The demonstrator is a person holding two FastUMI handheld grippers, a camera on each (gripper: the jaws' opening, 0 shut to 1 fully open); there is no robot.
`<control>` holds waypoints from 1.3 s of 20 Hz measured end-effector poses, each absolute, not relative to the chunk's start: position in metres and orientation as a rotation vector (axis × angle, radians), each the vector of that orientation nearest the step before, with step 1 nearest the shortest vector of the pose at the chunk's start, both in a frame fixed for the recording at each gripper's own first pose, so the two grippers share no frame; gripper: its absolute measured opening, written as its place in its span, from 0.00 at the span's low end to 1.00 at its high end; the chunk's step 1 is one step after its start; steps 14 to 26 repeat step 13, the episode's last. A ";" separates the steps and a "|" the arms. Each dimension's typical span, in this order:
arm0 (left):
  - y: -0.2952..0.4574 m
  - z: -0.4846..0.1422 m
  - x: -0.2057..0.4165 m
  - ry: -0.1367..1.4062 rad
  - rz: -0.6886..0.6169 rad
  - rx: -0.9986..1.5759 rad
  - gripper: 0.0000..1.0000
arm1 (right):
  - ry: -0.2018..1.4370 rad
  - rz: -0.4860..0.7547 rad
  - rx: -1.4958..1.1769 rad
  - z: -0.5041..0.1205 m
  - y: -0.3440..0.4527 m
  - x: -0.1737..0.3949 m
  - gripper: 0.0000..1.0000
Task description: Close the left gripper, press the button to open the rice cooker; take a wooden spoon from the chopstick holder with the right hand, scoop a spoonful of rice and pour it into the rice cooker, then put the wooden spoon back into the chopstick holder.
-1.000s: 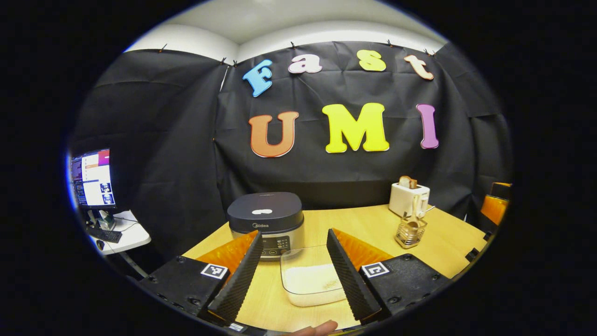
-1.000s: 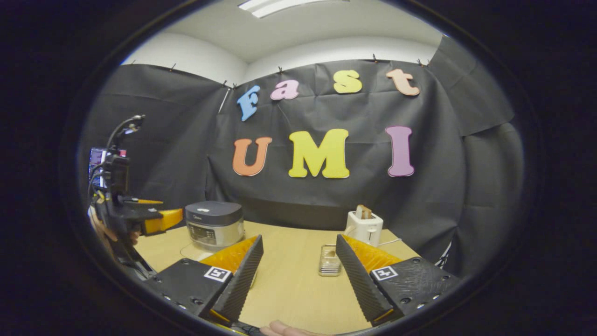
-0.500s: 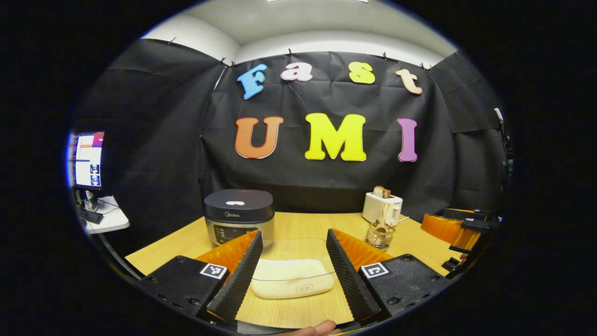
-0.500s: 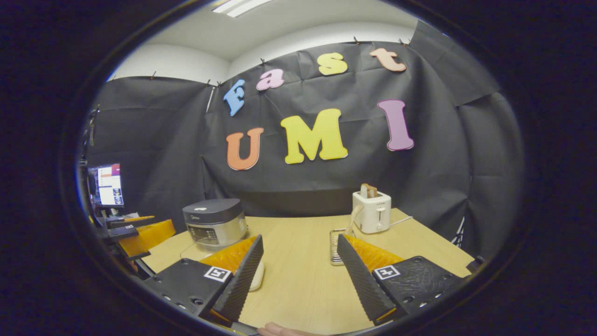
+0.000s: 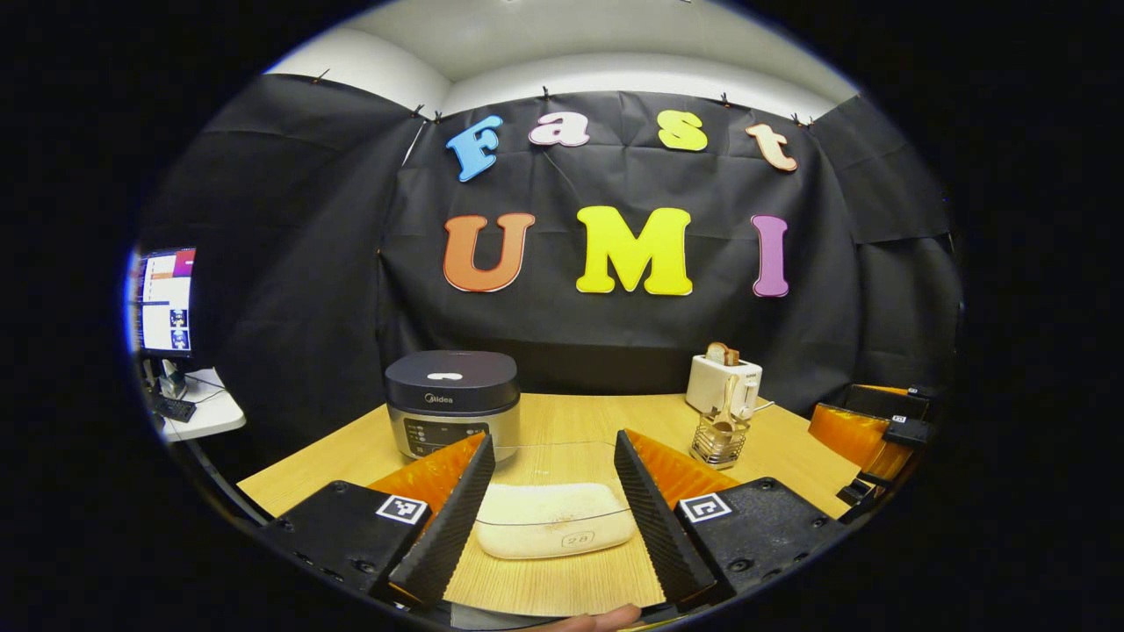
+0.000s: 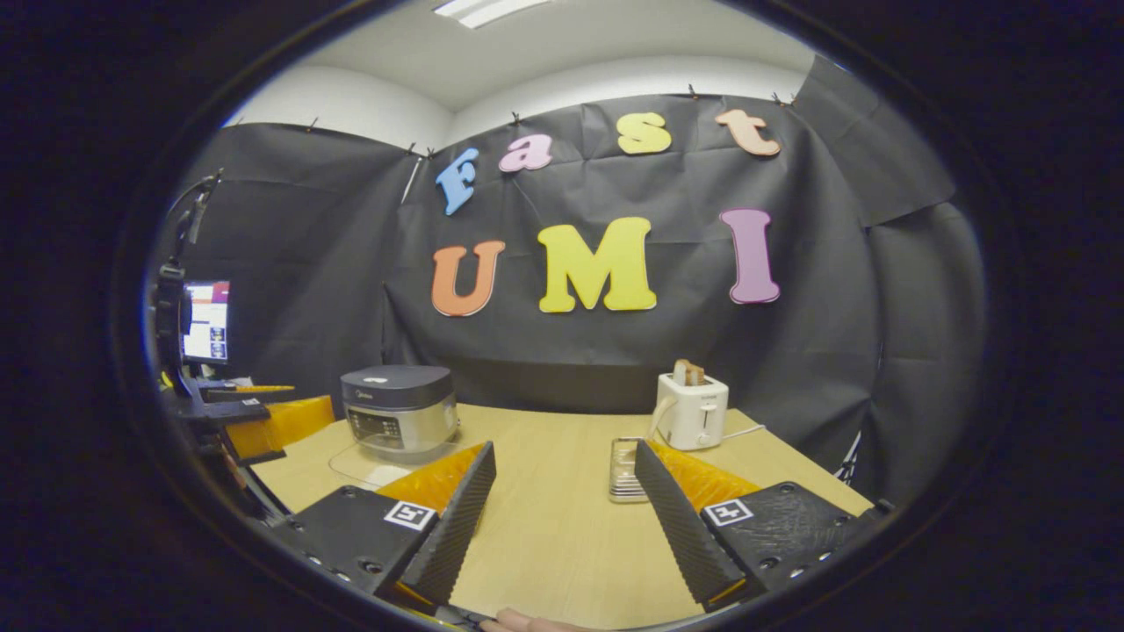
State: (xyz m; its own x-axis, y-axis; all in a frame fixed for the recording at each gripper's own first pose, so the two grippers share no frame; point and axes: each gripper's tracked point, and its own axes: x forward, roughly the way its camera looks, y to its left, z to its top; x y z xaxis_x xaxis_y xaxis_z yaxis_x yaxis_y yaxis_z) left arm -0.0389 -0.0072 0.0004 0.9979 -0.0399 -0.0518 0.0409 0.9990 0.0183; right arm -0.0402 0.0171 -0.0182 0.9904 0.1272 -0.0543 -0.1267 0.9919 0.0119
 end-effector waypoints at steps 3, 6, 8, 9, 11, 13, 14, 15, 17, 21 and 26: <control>-0.013 0.002 -0.045 0.048 -0.059 0.020 0.88 | 0.083 0.106 0.036 -0.030 0.000 -0.046 0.95; -0.020 0.004 -0.049 0.040 -0.073 0.025 0.88 | 0.129 0.054 0.063 -0.039 -0.037 -0.046 0.95; -0.025 0.005 -0.051 0.039 -0.079 0.027 0.88 | 0.142 0.031 0.076 -0.042 -0.047 -0.050 0.95; -0.026 0.007 -0.053 0.034 -0.079 0.029 0.88 | 0.148 0.023 0.084 -0.044 -0.050 -0.051 0.90; -0.028 0.011 -0.055 0.020 -0.082 0.041 0.89 | 0.150 0.006 0.096 -0.044 -0.055 -0.056 0.95; -0.029 0.009 -0.053 0.008 -0.073 0.044 0.88 | 0.138 -0.018 0.111 -0.040 -0.058 -0.059 0.95; -0.029 0.009 -0.053 0.008 -0.073 0.044 0.88 | 0.138 -0.018 0.111 -0.040 -0.058 -0.059 0.95; -0.029 0.009 -0.053 0.008 -0.073 0.044 0.88 | 0.138 -0.018 0.111 -0.040 -0.058 -0.059 0.95; -0.029 0.009 -0.053 0.008 -0.073 0.044 0.88 | 0.138 -0.018 0.111 -0.040 -0.058 -0.059 0.95; -0.029 0.009 -0.053 0.008 -0.073 0.044 0.88 | 0.138 -0.018 0.111 -0.040 -0.058 -0.059 0.95; -0.029 0.009 -0.053 0.008 -0.073 0.044 0.88 | 0.138 -0.018 0.111 -0.040 -0.058 -0.059 0.95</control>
